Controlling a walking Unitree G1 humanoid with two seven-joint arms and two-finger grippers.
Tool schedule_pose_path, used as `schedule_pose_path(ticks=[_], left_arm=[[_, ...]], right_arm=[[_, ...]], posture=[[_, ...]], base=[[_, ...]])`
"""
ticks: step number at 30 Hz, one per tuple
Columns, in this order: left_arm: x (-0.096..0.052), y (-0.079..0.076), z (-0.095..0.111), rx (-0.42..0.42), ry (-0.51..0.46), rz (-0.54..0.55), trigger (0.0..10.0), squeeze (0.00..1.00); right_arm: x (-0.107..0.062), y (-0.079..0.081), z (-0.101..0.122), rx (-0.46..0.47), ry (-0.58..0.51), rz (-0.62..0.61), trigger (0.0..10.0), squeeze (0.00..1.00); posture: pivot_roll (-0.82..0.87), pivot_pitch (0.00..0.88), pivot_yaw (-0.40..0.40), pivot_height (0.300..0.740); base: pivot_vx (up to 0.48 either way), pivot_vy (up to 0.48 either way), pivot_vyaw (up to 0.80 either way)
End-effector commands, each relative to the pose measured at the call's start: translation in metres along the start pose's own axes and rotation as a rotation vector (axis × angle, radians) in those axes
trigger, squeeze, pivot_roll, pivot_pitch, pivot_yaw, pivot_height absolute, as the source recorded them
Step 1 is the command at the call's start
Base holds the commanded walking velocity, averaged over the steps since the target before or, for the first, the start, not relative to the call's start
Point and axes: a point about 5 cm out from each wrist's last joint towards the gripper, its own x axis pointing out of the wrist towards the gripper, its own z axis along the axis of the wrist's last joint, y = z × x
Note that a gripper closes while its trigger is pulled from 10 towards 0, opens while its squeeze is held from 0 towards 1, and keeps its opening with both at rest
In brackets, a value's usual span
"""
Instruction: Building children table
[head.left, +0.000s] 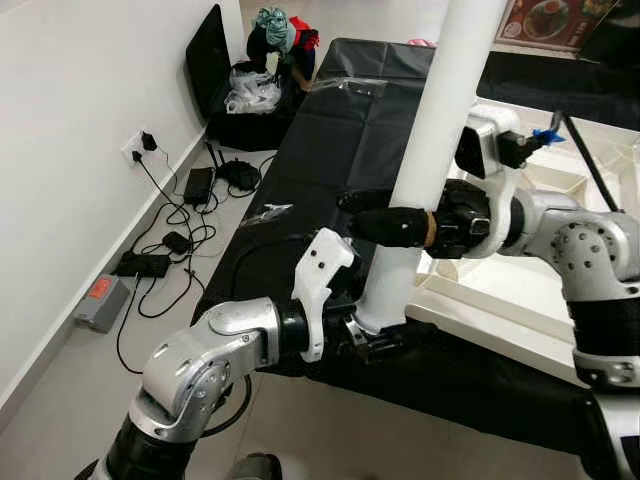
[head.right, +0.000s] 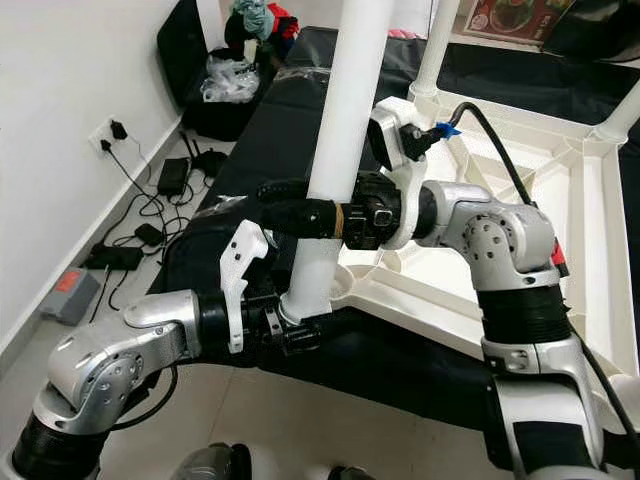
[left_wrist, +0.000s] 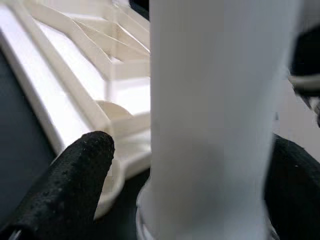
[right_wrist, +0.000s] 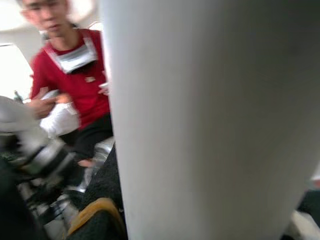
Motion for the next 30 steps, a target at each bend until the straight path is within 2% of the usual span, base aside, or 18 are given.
schedule_pose_path(ticks=[1, 5, 9, 11, 13, 16, 18, 21, 22, 26, 28, 29, 30], left_arm=[[0.000, 0.000, 0.000, -0.008, -0.003, 0.000, 10.0, 0.00], [0.000, 0.000, 0.001, -0.003, -0.004, -0.003, 10.0, 0.00], [0.000, -0.003, 0.000, -0.011, -0.003, -0.021, 10.0, 0.00], [0.000, -0.003, 0.000, -0.011, -0.003, -0.021, 10.0, 0.00], [0.001, -0.003, 0.000, -0.002, 0.001, -0.015, 10.0, 0.00], [0.001, -0.003, 0.000, 0.001, 0.002, -0.012, 10.0, 0.00], [0.000, 0.002, 0.001, 0.020, 0.000, 0.027, 10.0, 0.00], [0.000, 0.002, 0.001, 0.020, 0.000, 0.027, 10.0, 0.00], [0.000, 0.011, 0.002, 0.059, -0.009, 0.124, 10.0, 0.00], [-0.001, 0.018, 0.003, 0.088, -0.022, 0.212, 10.0, 0.00], [-0.005, 0.021, -0.001, 0.116, -0.017, 0.294, 10.0, 0.00], [-0.005, 0.021, -0.001, 0.116, -0.017, 0.294, 10.0, 0.00], [-0.007, 0.021, -0.002, 0.113, -0.027, 0.321, 10.0, 0.00]], right_arm=[[0.001, -0.001, 0.004, -0.031, 0.008, -0.010, 0.0, 0.00], [-0.004, -0.005, 0.005, -0.032, 0.007, -0.038, 0.0, 0.00], [-0.019, -0.015, 0.009, -0.055, 0.005, -0.133, 0.0, 0.00], [-0.019, -0.015, 0.009, -0.055, 0.005, -0.133, 0.0, 0.00], [-0.027, -0.019, 0.012, -0.062, -0.001, -0.174, 0.0, 0.00], [-0.030, -0.020, 0.013, -0.064, -0.002, -0.180, 0.0, 0.00], [-0.039, -0.021, 0.024, -0.101, -0.021, -0.226, 0.0, 0.00], [-0.039, -0.021, 0.024, -0.101, -0.021, -0.226, 0.0, 0.00], [-0.048, -0.023, 0.037, -0.173, -0.054, -0.318, 0.0, 0.00], [-0.054, -0.026, 0.044, -0.227, -0.078, -0.398, 0.0, 0.00], [-0.062, -0.036, 0.052, -0.295, -0.131, -0.623, 0.0, 0.00], [-0.062, -0.036, 0.052, -0.295, -0.131, -0.623, 0.0, 0.00], [-0.066, -0.040, 0.055, -0.323, -0.161, -0.718, 0.0, 0.00]], posture=[[0.16, 0.188, 0.000, 0.740], [0.16, 0.185, 0.000, 0.740], [0.16, 0.180, -0.001, 0.740], [0.16, 0.180, -0.001, 0.740], [0.16, 0.177, 0.000, 0.740], [0.16, 0.177, 0.000, 0.740], [0.16, 0.172, -0.002, 0.740], [0.16, 0.172, -0.002, 0.740], [0.16, 0.166, -0.003, 0.740], [0.16, 0.166, -0.003, 0.740], [0.16, 0.159, -0.006, 0.740], [0.16, 0.159, -0.006, 0.740], [0.16, 0.156, -0.005, 0.740]], base=[[0.000, 0.000, 0.00], [0.000, 0.000, 0.00], [0.000, 0.000, 0.00], [0.000, 0.000, 0.00], [0.000, 0.000, 0.00], [0.000, 0.000, 0.00], [0.000, 0.000, 0.00], [0.000, 0.000, 0.00], [0.000, 0.000, 0.00], [0.000, 0.000, 0.00], [0.000, 0.000, 0.00], [0.000, 0.000, 0.00], [0.000, 0.000, 0.00]])
